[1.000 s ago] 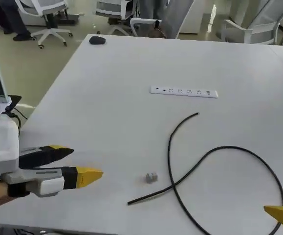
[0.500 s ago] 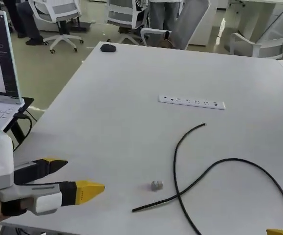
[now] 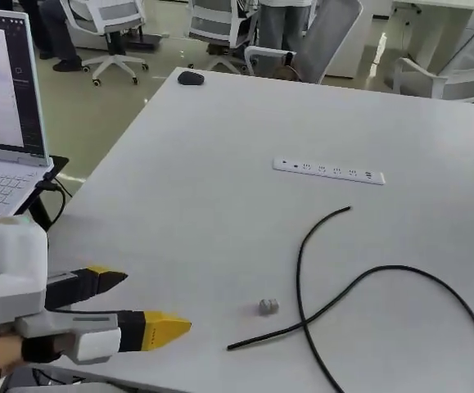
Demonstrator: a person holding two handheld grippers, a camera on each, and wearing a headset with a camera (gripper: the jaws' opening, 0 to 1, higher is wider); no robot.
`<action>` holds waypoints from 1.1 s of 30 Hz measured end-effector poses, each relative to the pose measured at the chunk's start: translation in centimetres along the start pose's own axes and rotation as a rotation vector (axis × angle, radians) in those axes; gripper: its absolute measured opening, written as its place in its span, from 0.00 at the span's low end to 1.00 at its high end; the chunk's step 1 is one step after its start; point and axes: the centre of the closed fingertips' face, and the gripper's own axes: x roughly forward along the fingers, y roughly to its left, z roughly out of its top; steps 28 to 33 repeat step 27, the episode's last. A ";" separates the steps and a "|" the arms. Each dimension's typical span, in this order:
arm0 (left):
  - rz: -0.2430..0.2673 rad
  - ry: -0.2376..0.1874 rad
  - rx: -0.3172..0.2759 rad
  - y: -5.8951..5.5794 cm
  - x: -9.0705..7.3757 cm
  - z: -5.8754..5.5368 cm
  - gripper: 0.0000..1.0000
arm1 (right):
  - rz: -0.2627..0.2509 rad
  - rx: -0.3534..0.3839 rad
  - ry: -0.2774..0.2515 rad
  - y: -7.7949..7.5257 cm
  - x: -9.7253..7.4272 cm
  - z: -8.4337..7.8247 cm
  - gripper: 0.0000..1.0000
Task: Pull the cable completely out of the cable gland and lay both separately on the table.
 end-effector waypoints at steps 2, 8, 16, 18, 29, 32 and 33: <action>0.000 0.002 0.003 0.0 0.0 -0.1 0.83 | 0.000 -0.002 0.005 0.0 0.0 -0.1 0.63; -0.006 0.004 -0.001 -0.2 -0.1 -0.4 0.83 | 0.006 -0.021 0.035 0.6 0.3 -0.6 0.63; -0.009 0.010 -0.002 -0.3 -0.3 -0.7 0.83 | 0.010 -0.014 0.039 0.7 0.3 -0.7 0.62; -0.010 0.009 -0.001 -0.3 -0.3 -0.6 0.83 | 0.010 -0.014 0.039 0.7 0.3 -0.7 0.62; -0.016 0.012 -0.007 -0.3 0.0 -0.6 0.82 | 0.004 -0.010 0.045 0.7 0.3 -0.8 0.62; -0.016 0.012 -0.007 -0.3 0.0 -0.6 0.82 | 0.004 -0.010 0.045 0.7 0.3 -0.8 0.62; -0.016 0.012 -0.007 -0.3 0.0 -0.6 0.82 | 0.004 -0.010 0.045 0.7 0.3 -0.8 0.62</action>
